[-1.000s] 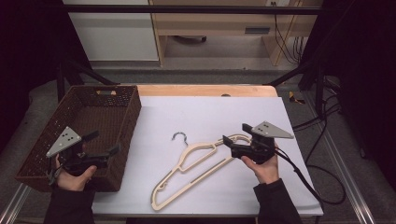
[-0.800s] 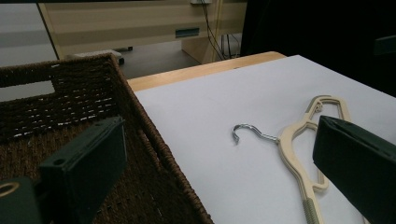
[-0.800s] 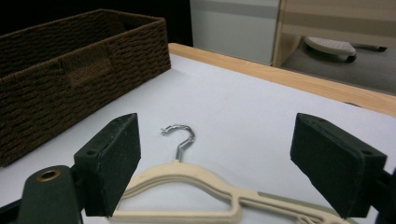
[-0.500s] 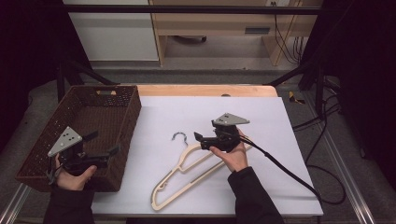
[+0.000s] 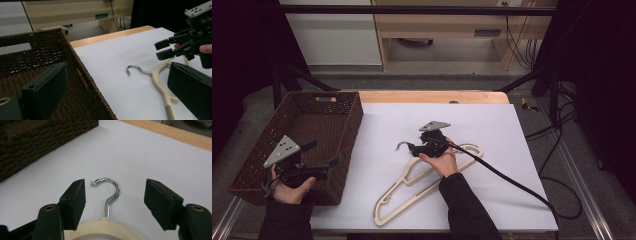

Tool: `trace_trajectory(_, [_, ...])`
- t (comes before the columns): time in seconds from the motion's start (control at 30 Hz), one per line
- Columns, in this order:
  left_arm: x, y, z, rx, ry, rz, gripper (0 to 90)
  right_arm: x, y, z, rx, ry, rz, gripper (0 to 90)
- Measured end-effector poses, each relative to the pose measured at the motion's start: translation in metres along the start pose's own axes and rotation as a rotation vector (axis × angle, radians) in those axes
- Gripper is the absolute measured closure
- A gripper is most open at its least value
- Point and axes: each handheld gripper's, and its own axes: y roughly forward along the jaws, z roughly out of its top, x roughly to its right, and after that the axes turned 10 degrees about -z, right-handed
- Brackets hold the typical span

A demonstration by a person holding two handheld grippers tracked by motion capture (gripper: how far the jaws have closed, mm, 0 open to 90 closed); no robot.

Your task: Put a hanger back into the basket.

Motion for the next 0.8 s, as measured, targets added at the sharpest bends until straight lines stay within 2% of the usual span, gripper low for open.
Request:
trace_trajectory(0.33, [0.001,-0.001,0.001,0.009,0.005,0.004,2.8,-0.002,0.022,-0.01,-0.057,0.006,0.005,45.1])
trace_trajectory(0.37, [0.001,-0.001,0.001,0.009,0.004,0.004,2.8,-0.004,0.027,-0.011,-0.063,0.025,0.001,48.0])
trace_trajectory(0.4, [0.001,0.0,0.001,0.01,0.0,0.005,2.8,-0.002,0.029,-0.013,-0.063,-0.005,0.004,49.1])
trace_trajectory(0.47, [0.001,0.001,0.001,0.009,-0.001,0.005,2.9,-0.003,0.033,-0.014,-0.076,0.001,-0.001,52.3])
trace_trajectory(0.57, [0.001,0.002,0.0,0.004,0.0,0.004,2.9,-0.002,0.036,-0.017,-0.09,-0.029,0.006,56.9])
trace_trajectory(0.63, [0.001,0.002,0.0,0.003,0.0,0.005,2.9,-0.003,0.037,-0.018,-0.095,-0.017,0.009,58.4])
trace_trajectory(0.67, [0.001,0.002,0.0,0.002,-0.001,0.004,2.9,-0.004,0.041,-0.019,-0.102,-0.023,0.026,62.5])
trace_trajectory(0.8, [0.002,0.003,0.0,0.001,0.0,0.002,3.0,-0.007,0.045,-0.019,-0.12,-0.032,0.043,66.7])
